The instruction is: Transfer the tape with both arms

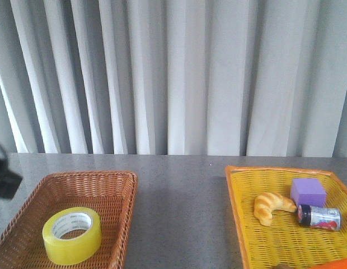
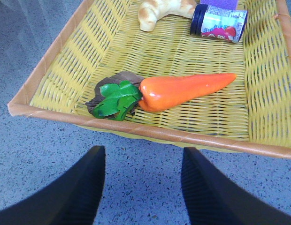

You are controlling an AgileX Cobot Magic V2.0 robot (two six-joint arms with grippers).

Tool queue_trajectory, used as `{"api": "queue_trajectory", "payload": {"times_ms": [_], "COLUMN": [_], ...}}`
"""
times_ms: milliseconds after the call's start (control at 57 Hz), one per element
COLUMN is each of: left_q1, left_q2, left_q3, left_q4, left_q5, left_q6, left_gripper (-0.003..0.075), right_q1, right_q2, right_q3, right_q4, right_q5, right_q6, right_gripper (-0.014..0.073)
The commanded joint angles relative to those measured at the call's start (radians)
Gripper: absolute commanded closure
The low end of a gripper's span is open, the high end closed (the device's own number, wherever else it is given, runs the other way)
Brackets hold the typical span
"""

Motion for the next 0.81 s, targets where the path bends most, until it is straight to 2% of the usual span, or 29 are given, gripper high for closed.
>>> {"api": "queue_trajectory", "payload": {"times_ms": [0, 298, 543, 649, 789], "left_q1": [-0.001, -0.001, -0.001, -0.001, -0.001], "left_q2": [-0.155, -0.454, -0.626, -0.672, -0.689], "left_q3": [0.101, 0.432, 0.641, 0.708, 0.763], "left_q4": [-0.040, -0.044, -0.043, -0.043, -0.045], "left_q5": [-0.112, -0.196, -0.283, -0.326, -0.373], "left_q6": [-0.016, -0.021, -0.021, -0.021, -0.022], "left_gripper": [0.0328, 0.0328, 0.0335, 0.0369, 0.0466], "right_q1": [-0.006, -0.006, -0.006, -0.006, -0.006], "right_q2": [0.003, 0.003, 0.003, 0.003, 0.003], "right_q3": [-0.026, -0.026, -0.026, -0.026, -0.026], "right_q4": [-0.004, -0.004, -0.003, -0.004, -0.012], "right_q5": [-0.064, -0.064, -0.070, -0.070, -0.069], "right_q6": [-0.002, -0.002, -0.001, -0.001, -0.001], "right_gripper": [0.0229, 0.0229, 0.0229, 0.0229, 0.0229]}}
